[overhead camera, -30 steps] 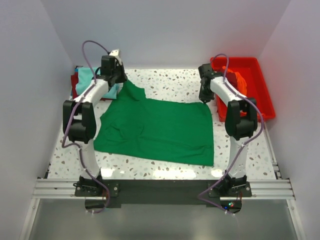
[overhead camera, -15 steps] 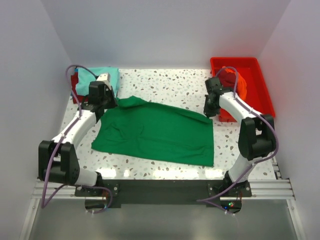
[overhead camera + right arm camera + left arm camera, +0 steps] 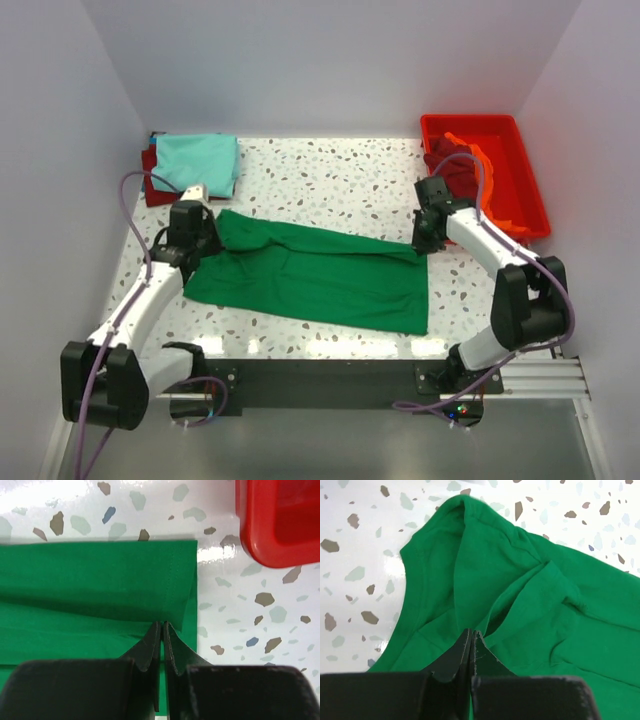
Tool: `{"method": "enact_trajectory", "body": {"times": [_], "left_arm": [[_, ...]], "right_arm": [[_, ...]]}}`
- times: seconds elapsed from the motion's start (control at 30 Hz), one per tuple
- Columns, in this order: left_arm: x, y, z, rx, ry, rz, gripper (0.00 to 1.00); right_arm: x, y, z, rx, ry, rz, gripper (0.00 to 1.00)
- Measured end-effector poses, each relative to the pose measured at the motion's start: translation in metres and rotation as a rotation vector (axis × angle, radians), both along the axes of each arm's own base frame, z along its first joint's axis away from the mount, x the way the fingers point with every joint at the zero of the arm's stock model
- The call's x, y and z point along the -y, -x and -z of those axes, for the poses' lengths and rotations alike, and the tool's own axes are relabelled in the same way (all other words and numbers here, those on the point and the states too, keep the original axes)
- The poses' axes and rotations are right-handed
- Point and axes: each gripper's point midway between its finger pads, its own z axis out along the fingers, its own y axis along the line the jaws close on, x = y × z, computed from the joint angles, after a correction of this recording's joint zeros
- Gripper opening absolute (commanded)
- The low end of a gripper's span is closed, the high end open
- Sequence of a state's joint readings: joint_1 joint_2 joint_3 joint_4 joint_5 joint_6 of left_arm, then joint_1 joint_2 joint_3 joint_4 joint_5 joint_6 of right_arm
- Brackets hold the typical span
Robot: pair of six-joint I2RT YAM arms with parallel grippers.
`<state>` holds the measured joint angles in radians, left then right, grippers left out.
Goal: Fold and stack the t-shirts
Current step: Fold the tshirt
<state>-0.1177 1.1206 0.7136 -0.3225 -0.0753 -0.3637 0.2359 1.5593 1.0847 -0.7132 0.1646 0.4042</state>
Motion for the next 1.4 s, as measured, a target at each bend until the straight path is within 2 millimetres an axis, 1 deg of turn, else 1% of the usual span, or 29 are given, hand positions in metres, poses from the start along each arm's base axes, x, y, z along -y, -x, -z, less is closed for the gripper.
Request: {"method": "enact_trajectory", "body": {"times": [0.23,0.47,0.6,0.97,1.2,1.23,1.27,1.3,1.33,1.4], "left_arm": [[-0.012,0.014,-0.01,0.026,-0.011,-0.074,0.0],[-0.023,0.027,-0.01,0.011,-0.018,-0.161,0.0],[-0.025,0.034,-0.006,-0.004,-0.009,-0.19,0.0],[-0.024,0.042,0.014,-0.081,0.015,-0.227,0.0],[-0.023,0.049,0.027,-0.14,0.033,-0.261,0.01],[-0.023,0.05,0.028,-0.149,0.035,-0.264,0.08],[-0.022,0.052,0.03,-0.162,0.043,-0.269,0.19],[-0.021,0.053,0.031,-0.167,0.044,-0.269,0.19],[-0.021,0.055,0.032,-0.176,0.053,-0.276,0.25],[-0.019,0.06,0.033,-0.191,0.064,-0.281,0.33]], "right_arm": [[0.0,0.02,-0.002,0.008,-0.005,-0.008,0.0],[-0.002,0.04,0.007,-0.02,-0.002,-0.016,0.0],[-0.003,0.045,0.011,-0.036,0.001,-0.018,0.0],[0.0,0.066,0.016,-0.058,0.01,-0.016,0.0],[0.002,0.072,0.016,-0.059,0.03,-0.015,0.0],[0.001,0.073,0.015,-0.058,0.033,-0.017,0.0],[0.001,0.074,0.014,-0.056,0.039,-0.019,0.0],[0.001,0.075,0.014,-0.055,0.046,-0.023,0.0],[0.0,0.076,0.013,-0.052,0.05,-0.028,0.01],[-0.003,0.08,0.011,-0.051,0.054,-0.038,0.11]]}}
